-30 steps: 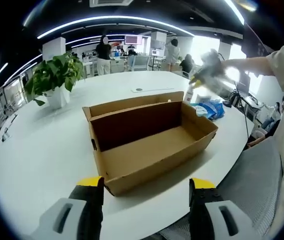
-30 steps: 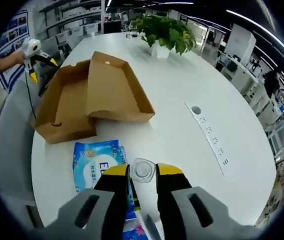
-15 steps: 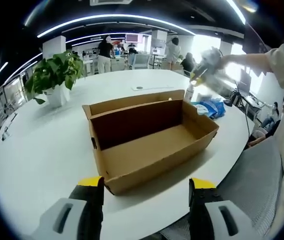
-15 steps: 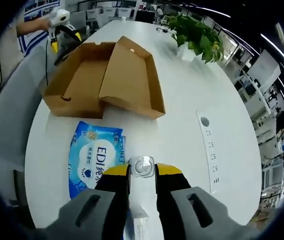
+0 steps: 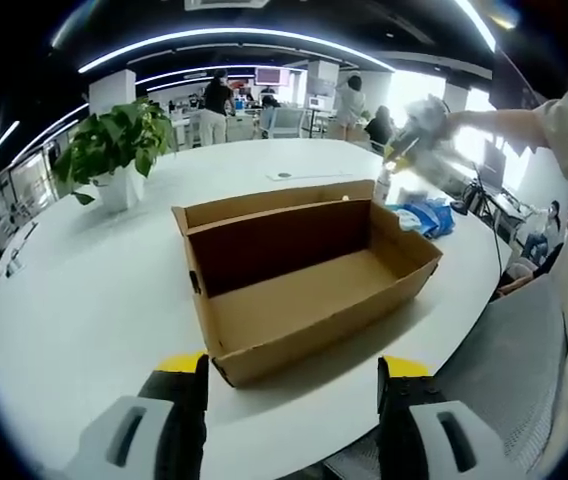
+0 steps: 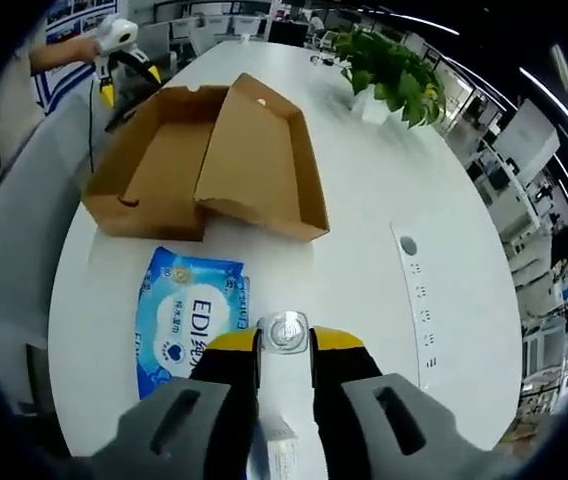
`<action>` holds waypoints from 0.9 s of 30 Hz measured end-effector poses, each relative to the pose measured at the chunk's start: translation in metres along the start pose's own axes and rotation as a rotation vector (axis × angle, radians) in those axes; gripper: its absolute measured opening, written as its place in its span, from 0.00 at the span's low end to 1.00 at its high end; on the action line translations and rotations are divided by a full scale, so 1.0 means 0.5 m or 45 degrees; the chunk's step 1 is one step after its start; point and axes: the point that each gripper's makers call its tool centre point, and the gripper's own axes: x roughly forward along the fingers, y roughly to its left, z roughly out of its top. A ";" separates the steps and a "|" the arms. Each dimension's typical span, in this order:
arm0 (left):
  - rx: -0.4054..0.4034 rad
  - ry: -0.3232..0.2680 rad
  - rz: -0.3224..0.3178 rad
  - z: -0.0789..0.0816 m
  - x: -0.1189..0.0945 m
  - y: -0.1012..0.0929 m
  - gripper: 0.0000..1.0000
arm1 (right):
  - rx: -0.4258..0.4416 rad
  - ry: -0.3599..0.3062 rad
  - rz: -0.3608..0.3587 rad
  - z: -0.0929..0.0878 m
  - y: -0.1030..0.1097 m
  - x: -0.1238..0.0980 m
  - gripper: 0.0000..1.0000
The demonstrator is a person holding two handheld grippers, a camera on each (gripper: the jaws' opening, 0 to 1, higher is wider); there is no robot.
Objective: Operate the shoe box by opening the lid, removing the specified soft item, and placing it in the target area until the item is outside and the box remains undamaged.
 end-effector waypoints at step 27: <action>-0.140 0.025 0.195 0.018 -0.003 0.107 0.37 | 0.230 -0.138 -0.151 0.106 0.029 -0.020 0.22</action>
